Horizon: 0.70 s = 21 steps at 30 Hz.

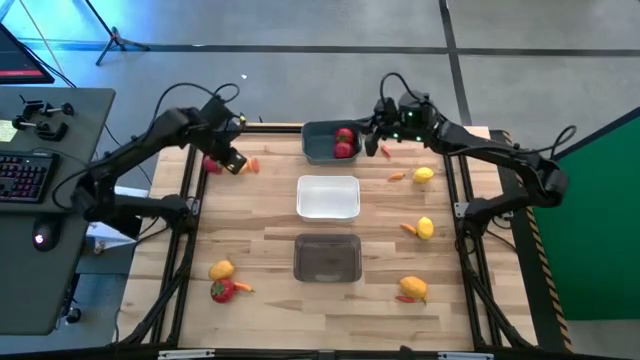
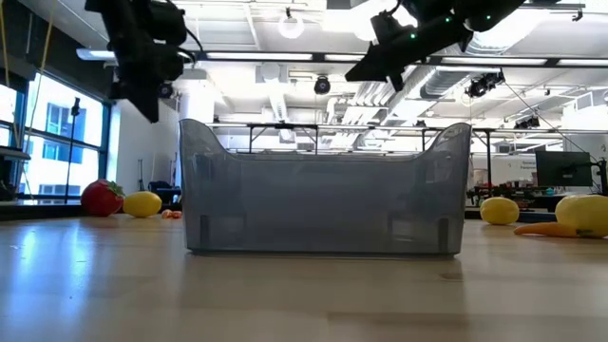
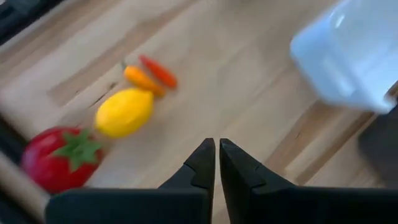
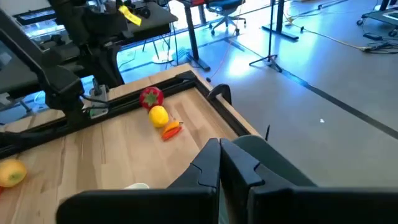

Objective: Sort produce into baskets
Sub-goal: Put the red tomato into the blue bin

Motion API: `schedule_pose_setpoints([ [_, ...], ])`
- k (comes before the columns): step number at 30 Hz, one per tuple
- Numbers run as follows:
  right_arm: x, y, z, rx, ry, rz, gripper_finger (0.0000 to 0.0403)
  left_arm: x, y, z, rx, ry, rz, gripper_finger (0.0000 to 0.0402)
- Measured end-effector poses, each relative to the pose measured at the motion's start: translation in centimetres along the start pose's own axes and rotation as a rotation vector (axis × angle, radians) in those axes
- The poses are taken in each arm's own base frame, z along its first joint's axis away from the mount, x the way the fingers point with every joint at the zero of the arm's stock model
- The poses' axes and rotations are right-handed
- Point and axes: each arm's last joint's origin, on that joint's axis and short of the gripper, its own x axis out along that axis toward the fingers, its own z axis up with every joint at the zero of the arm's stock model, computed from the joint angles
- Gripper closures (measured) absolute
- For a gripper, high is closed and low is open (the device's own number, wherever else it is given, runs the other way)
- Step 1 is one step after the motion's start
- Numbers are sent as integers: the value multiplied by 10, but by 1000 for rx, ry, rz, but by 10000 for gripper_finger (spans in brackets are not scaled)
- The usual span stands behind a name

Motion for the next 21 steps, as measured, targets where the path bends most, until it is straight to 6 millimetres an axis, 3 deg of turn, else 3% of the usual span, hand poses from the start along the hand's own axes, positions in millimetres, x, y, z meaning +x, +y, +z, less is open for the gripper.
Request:
schedule_pose_setpoints([
  [4,1,0,-2,3,16,0,403,1,4,1,118,129,54,353],
  [10,1,0,-7,3,65,-4,403,7,7,-1,262,285,158,273],
  [17,1,0,-8,-34,76,-2,403,26,8,5,313,423,296,166],
  [21,1,0,-8,-35,76,-2,403,37,12,12,303,444,327,129],
])
